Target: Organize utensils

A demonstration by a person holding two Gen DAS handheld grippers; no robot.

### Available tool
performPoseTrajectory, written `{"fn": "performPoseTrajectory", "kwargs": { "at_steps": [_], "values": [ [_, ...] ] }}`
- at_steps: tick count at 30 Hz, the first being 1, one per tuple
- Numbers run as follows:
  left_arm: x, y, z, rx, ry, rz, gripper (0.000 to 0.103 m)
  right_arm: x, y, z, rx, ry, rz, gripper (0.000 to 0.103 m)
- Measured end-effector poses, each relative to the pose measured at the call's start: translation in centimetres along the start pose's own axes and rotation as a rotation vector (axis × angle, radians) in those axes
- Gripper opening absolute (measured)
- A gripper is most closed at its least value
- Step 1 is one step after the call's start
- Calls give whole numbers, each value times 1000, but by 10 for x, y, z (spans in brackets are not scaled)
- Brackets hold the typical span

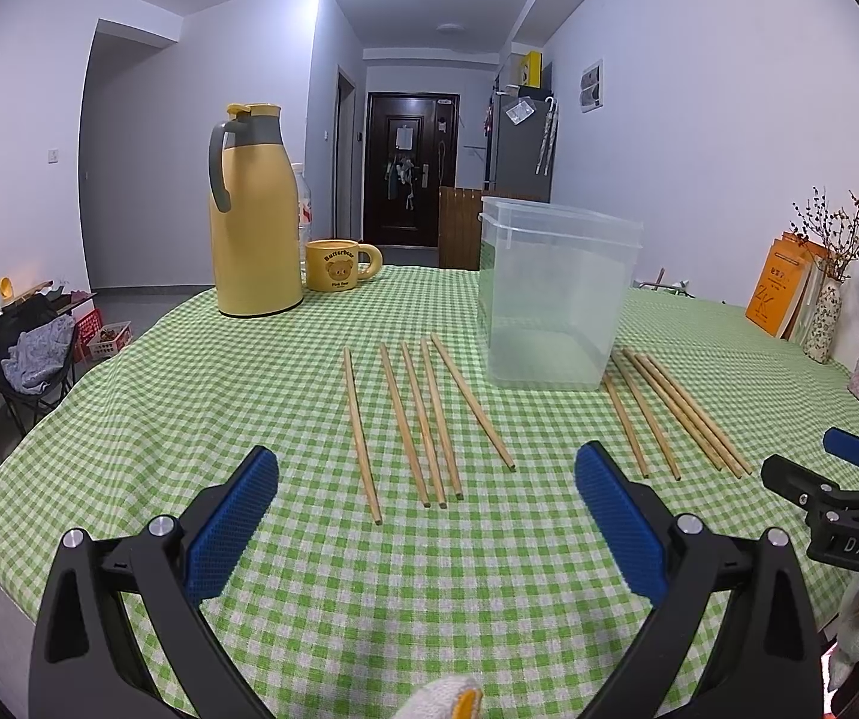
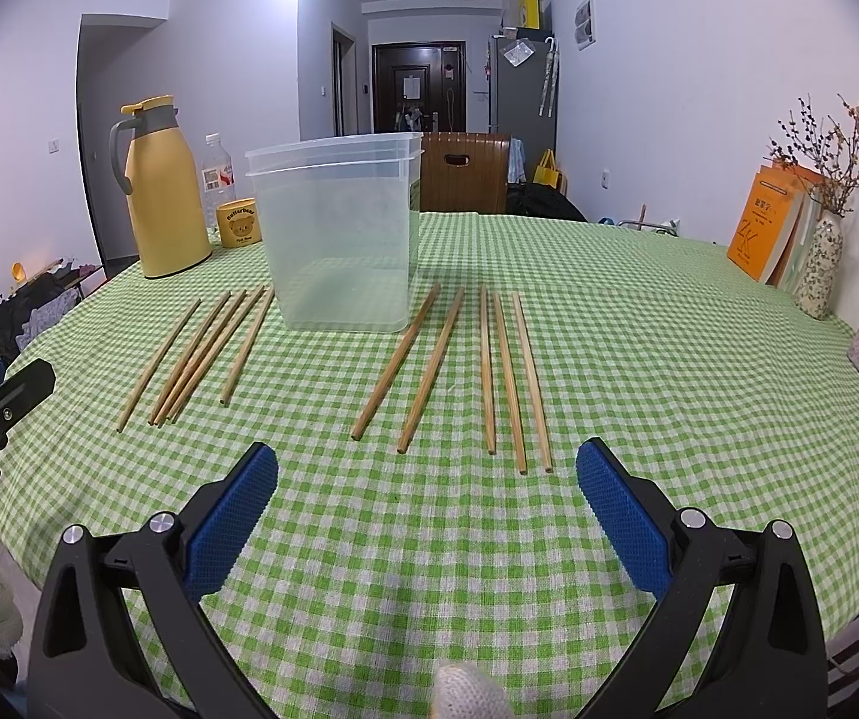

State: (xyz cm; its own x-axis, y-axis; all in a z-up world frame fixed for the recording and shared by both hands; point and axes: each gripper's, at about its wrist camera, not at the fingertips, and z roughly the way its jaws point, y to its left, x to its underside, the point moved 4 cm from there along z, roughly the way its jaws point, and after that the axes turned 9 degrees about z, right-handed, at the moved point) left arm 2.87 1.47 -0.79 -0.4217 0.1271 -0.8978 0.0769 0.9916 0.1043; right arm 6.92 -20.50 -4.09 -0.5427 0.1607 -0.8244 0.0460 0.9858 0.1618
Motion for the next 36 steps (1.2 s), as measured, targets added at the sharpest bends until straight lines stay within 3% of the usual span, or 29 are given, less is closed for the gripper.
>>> {"fn": "performPoseTrajectory", "kwargs": {
  "at_steps": [18, 27, 36],
  "values": [
    [-17, 13, 25, 11, -26, -12, 96, -17, 2, 15, 7, -16, -11, 97],
    [-29, 17, 45, 54, -5, -34, 96, -26, 5, 25, 8, -16, -12, 97],
    [-46, 23, 67, 45, 21, -27, 96, -43, 7, 46, 8, -4, -9, 97]
  ]
}}
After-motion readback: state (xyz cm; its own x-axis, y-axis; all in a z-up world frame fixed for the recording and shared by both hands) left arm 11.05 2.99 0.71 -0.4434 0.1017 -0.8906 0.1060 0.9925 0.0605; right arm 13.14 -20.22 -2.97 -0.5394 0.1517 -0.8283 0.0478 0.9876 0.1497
